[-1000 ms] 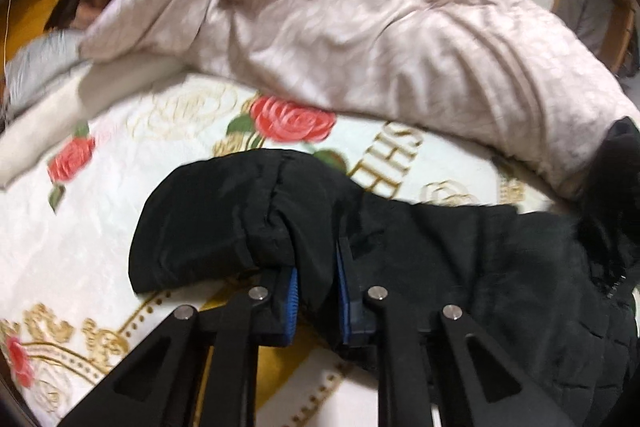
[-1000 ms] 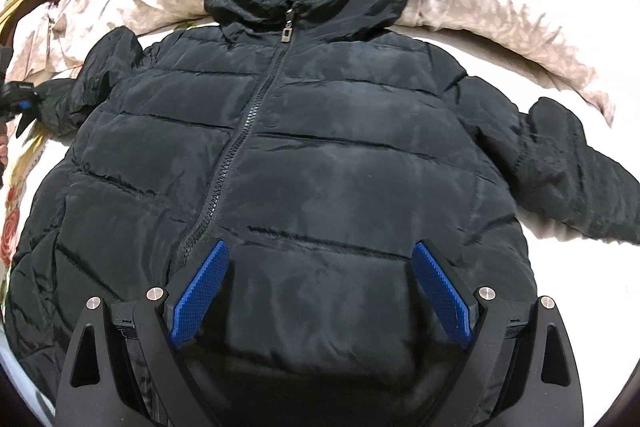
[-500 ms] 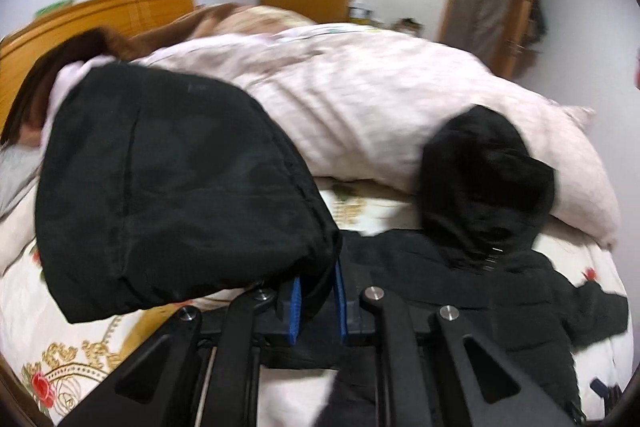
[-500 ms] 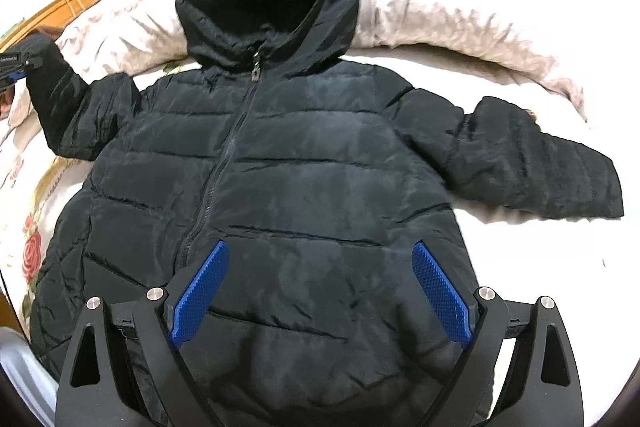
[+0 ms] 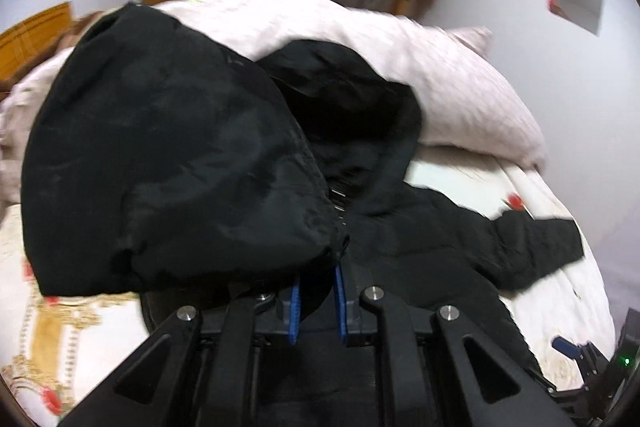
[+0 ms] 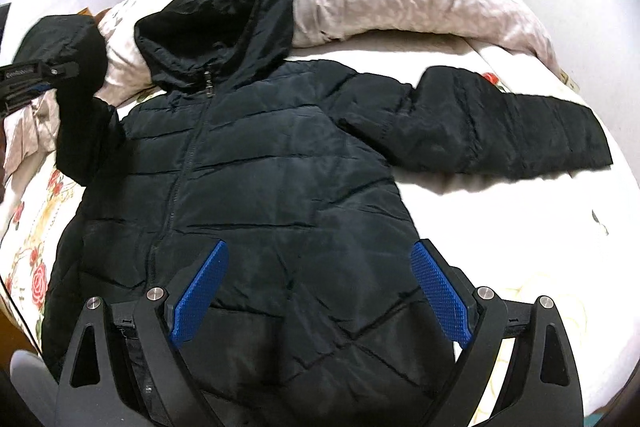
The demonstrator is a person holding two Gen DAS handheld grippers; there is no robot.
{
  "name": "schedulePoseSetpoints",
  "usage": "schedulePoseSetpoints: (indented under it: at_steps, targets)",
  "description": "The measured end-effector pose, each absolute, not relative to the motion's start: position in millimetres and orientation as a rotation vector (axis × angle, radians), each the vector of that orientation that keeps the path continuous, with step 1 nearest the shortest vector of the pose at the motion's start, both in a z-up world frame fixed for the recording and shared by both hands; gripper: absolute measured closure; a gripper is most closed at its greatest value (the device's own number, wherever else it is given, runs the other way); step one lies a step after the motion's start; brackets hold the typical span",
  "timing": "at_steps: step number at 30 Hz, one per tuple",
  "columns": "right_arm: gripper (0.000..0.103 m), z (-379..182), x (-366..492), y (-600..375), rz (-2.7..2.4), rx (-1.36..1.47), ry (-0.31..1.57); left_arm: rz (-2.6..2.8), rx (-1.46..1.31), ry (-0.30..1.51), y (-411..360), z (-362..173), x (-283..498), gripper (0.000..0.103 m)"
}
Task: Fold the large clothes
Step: 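Fold the held sleeve across the jacket body and open the left gripper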
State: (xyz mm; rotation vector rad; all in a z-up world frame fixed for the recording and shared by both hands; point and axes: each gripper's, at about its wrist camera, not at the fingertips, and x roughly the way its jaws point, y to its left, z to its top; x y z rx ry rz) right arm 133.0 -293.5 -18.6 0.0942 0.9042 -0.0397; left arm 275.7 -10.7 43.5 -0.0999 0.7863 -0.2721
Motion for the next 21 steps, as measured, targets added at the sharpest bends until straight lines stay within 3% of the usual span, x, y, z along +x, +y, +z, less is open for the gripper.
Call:
schedulePoseSetpoints:
  at_steps: [8,11,13,21]
  targets:
    - [0.011,-31,131,-323,-0.071,0.13,0.92,-0.38,-0.057,0.922,-96,-15,288,0.082]
    - [0.011,-37,131,-332,-0.082,0.141,0.927,-0.419,-0.069,0.964,-114,-36,299,0.066]
    - [0.011,-41,132,-339,-0.092,0.152,0.931,-0.451,-0.086,0.988,-124,-44,302,0.042]
    - [0.011,-33,141,-345,-0.093,0.164,0.906,-0.558,-0.167,0.943,-122,-24,278,0.026]
